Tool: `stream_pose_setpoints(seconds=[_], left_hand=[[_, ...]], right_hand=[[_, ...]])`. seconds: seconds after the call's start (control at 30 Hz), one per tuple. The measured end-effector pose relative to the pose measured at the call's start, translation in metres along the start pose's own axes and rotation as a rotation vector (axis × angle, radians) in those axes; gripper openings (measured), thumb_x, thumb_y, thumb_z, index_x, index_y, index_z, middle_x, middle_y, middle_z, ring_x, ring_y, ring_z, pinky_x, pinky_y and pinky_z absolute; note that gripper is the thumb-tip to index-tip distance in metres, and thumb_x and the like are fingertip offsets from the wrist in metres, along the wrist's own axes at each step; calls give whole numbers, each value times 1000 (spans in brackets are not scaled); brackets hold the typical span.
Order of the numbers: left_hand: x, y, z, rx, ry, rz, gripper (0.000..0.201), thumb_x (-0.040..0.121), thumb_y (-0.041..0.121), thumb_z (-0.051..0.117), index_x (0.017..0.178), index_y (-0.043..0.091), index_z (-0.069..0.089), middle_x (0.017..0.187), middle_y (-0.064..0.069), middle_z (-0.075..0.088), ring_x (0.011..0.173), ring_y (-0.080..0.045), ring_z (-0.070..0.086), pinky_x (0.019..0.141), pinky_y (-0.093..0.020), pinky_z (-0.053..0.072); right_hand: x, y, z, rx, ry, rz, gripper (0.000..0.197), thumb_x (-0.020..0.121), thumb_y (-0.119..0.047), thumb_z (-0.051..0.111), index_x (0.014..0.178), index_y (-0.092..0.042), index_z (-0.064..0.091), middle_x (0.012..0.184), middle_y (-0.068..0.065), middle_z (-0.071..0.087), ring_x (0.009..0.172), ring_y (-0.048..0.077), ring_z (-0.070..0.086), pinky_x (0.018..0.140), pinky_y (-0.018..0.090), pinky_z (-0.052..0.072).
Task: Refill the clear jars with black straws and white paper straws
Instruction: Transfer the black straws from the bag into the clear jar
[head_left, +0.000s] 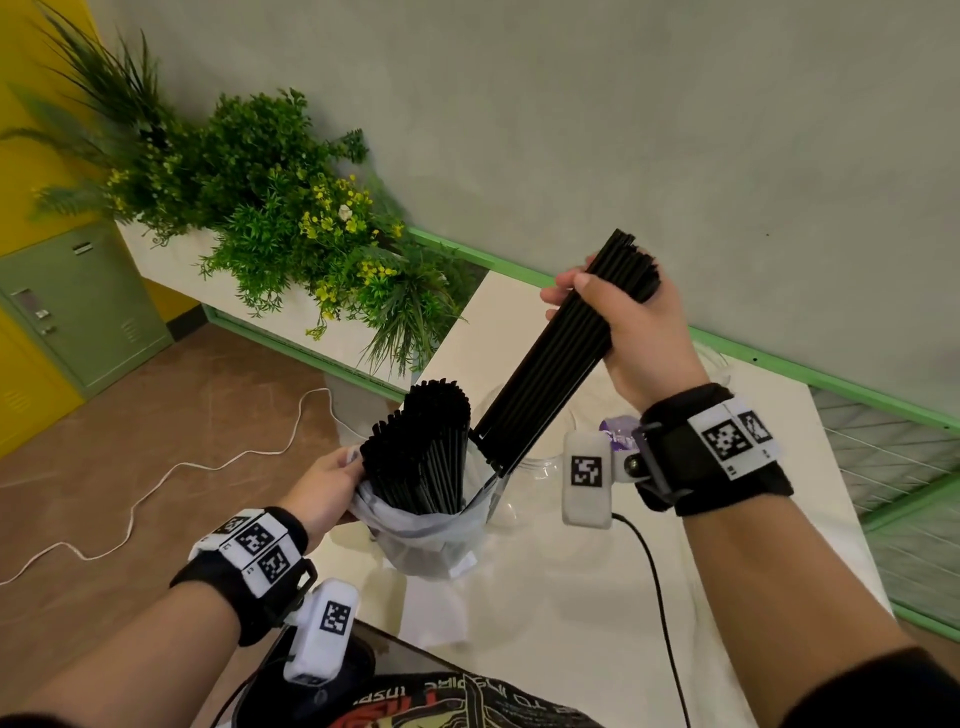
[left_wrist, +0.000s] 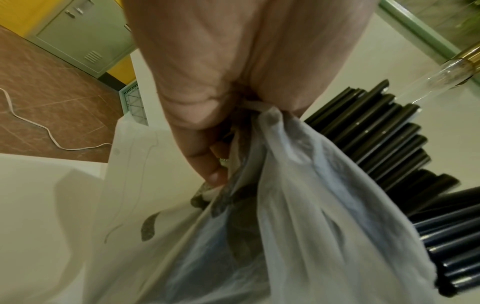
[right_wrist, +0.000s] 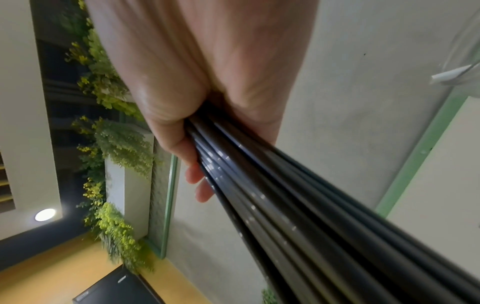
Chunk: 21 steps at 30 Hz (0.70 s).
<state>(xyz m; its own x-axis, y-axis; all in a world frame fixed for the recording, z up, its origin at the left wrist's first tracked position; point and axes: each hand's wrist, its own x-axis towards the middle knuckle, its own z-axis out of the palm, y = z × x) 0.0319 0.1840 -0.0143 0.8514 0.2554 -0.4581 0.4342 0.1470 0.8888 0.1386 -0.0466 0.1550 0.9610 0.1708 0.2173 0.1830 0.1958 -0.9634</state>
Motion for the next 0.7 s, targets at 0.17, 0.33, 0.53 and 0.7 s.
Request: stream_pose_setpoints(seconds=[0.17,0.33,0.53,0.7], left_hand=[[0,-2,0,1,8,1,24,102,18,42,85,12,57,79,-9,64,70,-19,61,57,-27,49],[-1,0,2,-2,21,1,30,103,15,40,76,14,54,62,-2,63,53,-11,61,44,-19,48],[-1,1,3,17,31,12,32,101,5,38,77,11,57,63,2,67,69,-16,62,62,-28,50],[1,1,3,27,35,-9,33,101,6,39,76,13,57,60,4,69,69,-17,63,63,-31,49]], right_hand=[[8,0,-19,6,155,-142,14,91,5,53,98,-6,49,87,9,67,88,29,69,84,46,56],[6,46,-22,-207,174,-119,10,87,2,58,96,-3,57,91,10,72,92,24,70,89,38,53],[-8,127,-22,-259,223,152,14,82,-5,69,93,-9,60,95,12,72,86,16,66,84,33,51],[-6,150,-19,-350,182,183,26,82,-6,71,100,-15,54,96,10,71,84,17,63,80,30,49]])
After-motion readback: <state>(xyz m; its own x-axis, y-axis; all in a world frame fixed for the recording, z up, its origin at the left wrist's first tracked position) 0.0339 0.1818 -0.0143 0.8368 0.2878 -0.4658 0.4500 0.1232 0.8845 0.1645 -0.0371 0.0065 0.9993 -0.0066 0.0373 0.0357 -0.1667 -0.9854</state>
